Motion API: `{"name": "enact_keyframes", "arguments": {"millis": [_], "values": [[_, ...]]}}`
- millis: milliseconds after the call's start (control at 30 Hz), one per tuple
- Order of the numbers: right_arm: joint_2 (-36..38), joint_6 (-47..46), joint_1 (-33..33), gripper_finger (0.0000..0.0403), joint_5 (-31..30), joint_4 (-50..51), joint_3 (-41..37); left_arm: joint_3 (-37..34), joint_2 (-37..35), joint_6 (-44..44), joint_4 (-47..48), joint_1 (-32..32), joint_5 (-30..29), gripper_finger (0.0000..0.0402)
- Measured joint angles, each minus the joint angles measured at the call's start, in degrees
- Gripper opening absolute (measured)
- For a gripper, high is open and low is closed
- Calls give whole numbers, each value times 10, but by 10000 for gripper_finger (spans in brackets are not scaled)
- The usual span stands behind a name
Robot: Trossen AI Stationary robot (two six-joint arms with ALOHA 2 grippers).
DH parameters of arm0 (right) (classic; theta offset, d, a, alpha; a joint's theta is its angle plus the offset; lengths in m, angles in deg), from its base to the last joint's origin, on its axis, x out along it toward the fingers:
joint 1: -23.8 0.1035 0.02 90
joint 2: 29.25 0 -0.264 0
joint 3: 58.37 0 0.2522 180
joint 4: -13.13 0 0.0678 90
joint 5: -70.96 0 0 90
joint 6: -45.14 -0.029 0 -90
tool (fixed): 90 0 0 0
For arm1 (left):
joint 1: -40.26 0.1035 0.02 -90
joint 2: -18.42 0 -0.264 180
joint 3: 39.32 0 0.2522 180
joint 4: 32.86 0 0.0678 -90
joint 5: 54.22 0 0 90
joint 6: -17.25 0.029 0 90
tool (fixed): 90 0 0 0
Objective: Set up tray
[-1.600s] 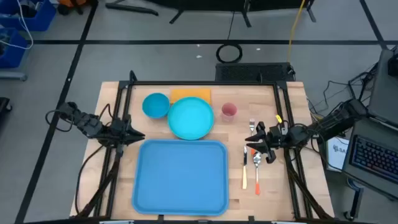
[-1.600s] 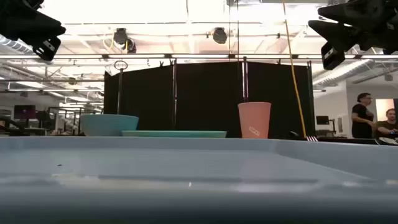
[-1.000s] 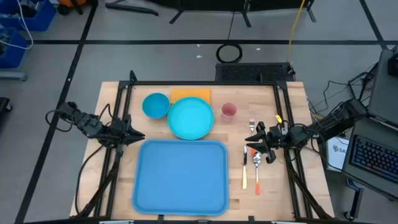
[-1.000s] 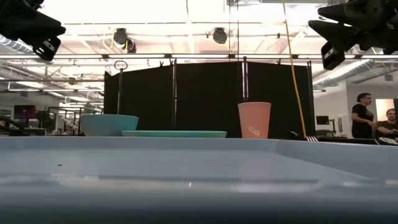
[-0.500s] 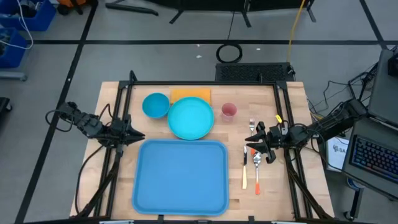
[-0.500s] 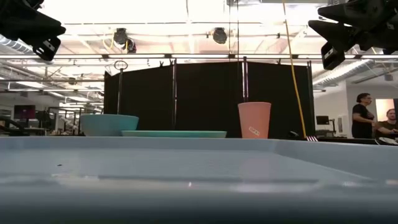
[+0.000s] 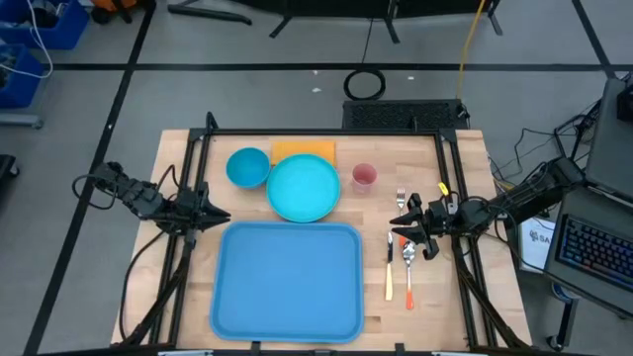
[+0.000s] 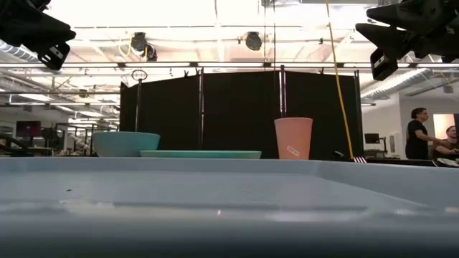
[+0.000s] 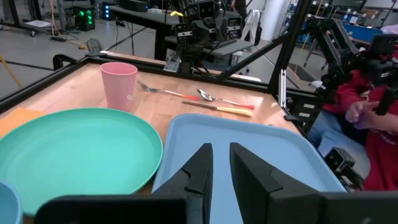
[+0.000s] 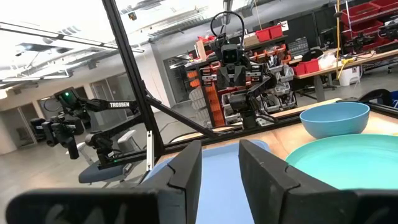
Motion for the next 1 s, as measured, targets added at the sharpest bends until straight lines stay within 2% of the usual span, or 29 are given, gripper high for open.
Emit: {"name": "enact_keyframes", "arguments": {"millis": [733, 833, 1000], "values": [[0, 2, -1, 100, -7, -36, 0, 0, 0, 0, 0, 0, 0, 58], [0, -39, -1, 100, -30, -55, 0, 0, 0, 0, 0, 0, 0, 58], [0, -60, -1, 100, -30, -65, 0, 0, 0, 0, 0, 0, 0, 58]]}}
